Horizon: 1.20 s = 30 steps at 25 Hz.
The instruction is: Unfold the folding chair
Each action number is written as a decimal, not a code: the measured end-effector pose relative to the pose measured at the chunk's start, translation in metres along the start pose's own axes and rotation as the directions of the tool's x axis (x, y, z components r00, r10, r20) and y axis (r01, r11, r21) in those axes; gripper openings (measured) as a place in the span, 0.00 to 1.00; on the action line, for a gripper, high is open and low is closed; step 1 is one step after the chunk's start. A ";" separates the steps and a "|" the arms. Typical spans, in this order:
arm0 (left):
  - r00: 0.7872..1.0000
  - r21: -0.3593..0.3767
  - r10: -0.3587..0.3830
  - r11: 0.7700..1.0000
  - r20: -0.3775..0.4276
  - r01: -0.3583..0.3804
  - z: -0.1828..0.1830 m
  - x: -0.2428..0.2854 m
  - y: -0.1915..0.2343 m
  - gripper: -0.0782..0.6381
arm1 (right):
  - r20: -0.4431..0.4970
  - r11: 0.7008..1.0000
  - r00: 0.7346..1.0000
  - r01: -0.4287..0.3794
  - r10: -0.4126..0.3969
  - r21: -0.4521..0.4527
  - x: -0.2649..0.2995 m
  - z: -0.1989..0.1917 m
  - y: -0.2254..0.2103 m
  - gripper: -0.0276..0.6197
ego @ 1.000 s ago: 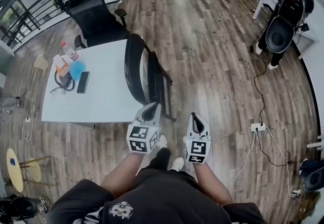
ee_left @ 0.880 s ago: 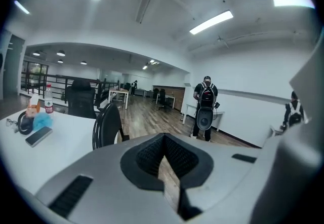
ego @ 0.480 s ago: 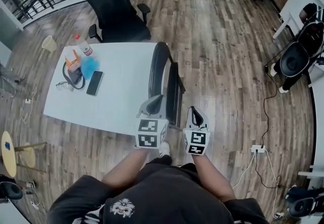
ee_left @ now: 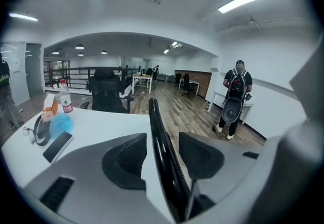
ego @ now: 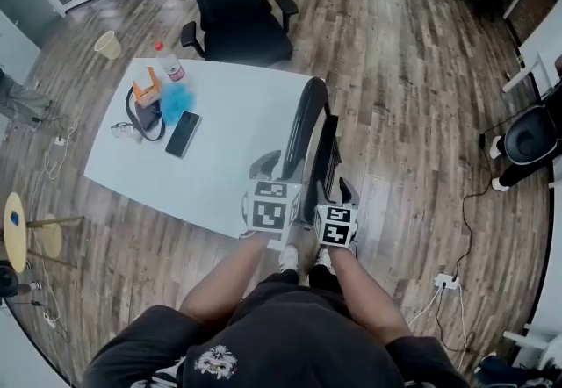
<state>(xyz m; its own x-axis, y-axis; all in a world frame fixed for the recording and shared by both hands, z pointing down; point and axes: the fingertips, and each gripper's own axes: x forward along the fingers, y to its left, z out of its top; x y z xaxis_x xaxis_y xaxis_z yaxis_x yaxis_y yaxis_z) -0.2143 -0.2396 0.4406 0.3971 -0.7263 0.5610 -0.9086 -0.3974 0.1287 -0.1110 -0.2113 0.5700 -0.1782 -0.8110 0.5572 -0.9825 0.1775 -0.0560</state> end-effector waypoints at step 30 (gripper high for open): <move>0.966 -0.058 -0.044 0.998 -0.256 0.030 -0.040 0.064 -0.005 0.25 | -0.335 0.998 0.941 -0.046 0.058 0.044 0.120 -0.086 0.001 0.48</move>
<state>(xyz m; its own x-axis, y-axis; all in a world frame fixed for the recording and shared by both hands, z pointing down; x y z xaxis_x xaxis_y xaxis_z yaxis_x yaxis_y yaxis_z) -0.1890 -0.2619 0.5086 0.3906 -0.5399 0.7456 -0.9021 -0.3860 0.1931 -0.1287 -0.2602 0.7081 -0.2069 -0.5660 0.7980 -0.9746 0.1904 -0.1177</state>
